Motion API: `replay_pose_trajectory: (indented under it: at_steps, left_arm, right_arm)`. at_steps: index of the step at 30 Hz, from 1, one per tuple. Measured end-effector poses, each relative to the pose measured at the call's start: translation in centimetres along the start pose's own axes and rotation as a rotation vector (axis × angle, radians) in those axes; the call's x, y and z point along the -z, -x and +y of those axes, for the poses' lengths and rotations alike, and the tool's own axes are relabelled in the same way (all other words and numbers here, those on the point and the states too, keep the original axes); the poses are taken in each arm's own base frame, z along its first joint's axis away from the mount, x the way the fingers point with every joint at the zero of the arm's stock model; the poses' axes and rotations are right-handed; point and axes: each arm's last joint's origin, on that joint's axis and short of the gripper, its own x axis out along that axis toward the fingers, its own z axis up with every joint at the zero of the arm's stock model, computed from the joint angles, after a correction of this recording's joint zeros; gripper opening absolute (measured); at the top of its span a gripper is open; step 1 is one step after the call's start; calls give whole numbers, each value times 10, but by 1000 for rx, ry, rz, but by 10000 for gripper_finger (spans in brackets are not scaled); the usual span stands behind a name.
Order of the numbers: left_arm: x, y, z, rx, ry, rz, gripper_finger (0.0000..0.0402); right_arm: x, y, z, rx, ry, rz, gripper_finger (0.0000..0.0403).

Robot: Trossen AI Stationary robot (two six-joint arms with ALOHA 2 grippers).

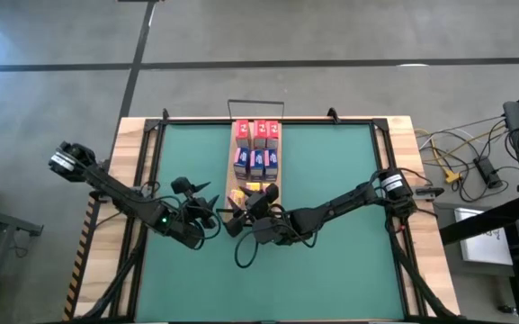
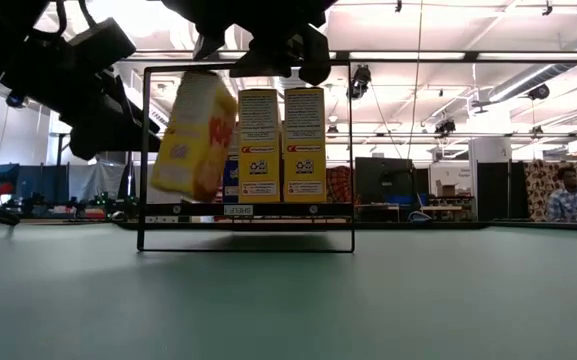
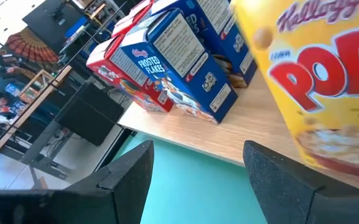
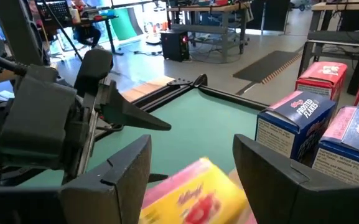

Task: Stack cereal on shelf
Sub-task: Put the yellow cereal box on the shelf and align it with the other yellow cereal box

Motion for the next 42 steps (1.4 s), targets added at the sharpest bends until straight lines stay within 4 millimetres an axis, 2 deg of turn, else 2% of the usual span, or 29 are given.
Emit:
replay_pose_trajectory:
  at_steps: [14,20,26,31,36,42]
  left_arm:
    - [-1,1,1,5,-1,-2,232]
    - [-2,1,1,7,5,-5,232]
    - [-10,3,1,26,5,-12,232]
    - [-28,7,0,137,-14,-3,232]
    - [-38,11,5,138,-10,36,232]
    - [-44,14,10,173,21,91,232]
  right_arm:
    - [-7,8,9,-29,78,-10,217]
    - [-21,21,20,-63,139,-32,217]
    - [-47,47,23,-102,229,-19,216]
    - [-61,74,11,-133,325,69,216]
    - [-66,101,-2,-140,414,164,216]
    - [-58,127,-10,-136,486,231,216]
